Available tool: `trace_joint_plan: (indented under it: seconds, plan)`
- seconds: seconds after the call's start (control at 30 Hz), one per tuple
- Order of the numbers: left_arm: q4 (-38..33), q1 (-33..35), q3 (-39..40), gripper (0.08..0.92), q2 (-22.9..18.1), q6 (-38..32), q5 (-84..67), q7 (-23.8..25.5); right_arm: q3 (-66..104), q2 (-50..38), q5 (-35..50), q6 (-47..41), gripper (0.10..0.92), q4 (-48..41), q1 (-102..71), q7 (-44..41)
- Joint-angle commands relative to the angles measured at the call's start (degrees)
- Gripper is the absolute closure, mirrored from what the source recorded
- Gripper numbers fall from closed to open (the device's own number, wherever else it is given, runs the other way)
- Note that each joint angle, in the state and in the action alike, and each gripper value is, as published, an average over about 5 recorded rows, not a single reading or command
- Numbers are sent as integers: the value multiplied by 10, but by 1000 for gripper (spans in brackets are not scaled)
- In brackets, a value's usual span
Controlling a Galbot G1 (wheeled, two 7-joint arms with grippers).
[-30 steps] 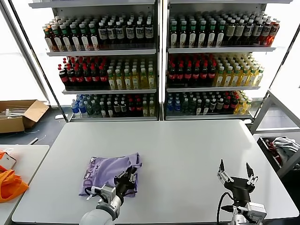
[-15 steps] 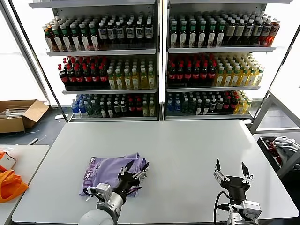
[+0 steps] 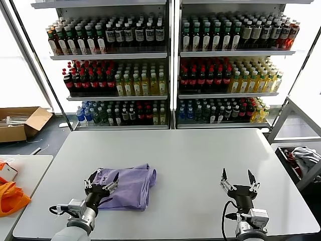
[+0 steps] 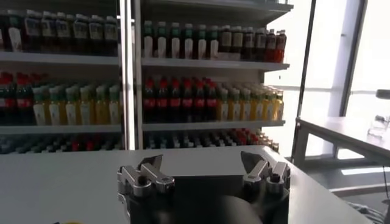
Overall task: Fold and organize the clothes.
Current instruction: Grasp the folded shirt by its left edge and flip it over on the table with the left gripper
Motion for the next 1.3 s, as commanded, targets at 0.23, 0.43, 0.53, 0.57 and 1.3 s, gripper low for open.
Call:
trace_joint_plan:
  seconds: [0.23, 0.43, 0.53, 0.57, 1.3]
  plan:
    - [48, 15, -65, 177, 22, 29, -32, 14, -19, -4, 1, 1, 203, -16, 14, 0]
    - [63, 2, -64, 177, 35, 58, -111, 25, -17, -4, -1, 0, 203, -10, 9, 0]
    - [67, -3, -64, 177, 37, 71, -160, 25, -17, -3, -3, 0, 203, -8, 5, 0]
    - [67, -3, -64, 177, 38, 74, -174, 25, -17, -2, -4, 1, 203, -7, 3, 0]
    - [70, -6, -51, 368, 35, 77, -204, 34, -25, 11, -17, 5, 203, -6, -2, 1]
